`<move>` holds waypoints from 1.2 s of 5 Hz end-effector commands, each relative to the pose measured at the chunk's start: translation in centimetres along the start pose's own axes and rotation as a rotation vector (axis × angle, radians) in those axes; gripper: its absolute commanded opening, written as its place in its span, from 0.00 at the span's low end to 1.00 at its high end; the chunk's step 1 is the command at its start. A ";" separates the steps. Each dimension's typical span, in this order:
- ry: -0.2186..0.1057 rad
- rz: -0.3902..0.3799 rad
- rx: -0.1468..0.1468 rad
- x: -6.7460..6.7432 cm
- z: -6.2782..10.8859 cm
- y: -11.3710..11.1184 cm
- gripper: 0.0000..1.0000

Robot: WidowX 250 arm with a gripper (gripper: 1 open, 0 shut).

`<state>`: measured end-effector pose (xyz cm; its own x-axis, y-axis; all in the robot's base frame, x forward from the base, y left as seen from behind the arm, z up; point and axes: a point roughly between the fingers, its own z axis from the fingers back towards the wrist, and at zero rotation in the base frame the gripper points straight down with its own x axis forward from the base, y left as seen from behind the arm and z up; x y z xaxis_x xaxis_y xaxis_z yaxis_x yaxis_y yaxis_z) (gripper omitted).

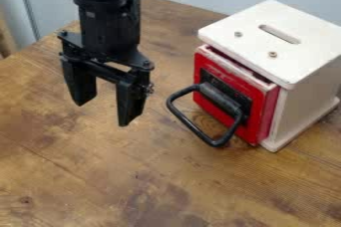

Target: Close the drawer

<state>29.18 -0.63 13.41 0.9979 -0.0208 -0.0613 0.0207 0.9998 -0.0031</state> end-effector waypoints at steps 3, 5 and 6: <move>-0.218 0.051 0.012 1.1 0.2 1.4 1.00; -0.214 0.078 0.010 2.0 0.7 2.0 1.00; -0.217 0.072 0.008 1.8 0.9 1.9 1.00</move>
<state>30.50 0.42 12.37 0.9952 0.0279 0.0935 -0.0281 0.9996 0.0013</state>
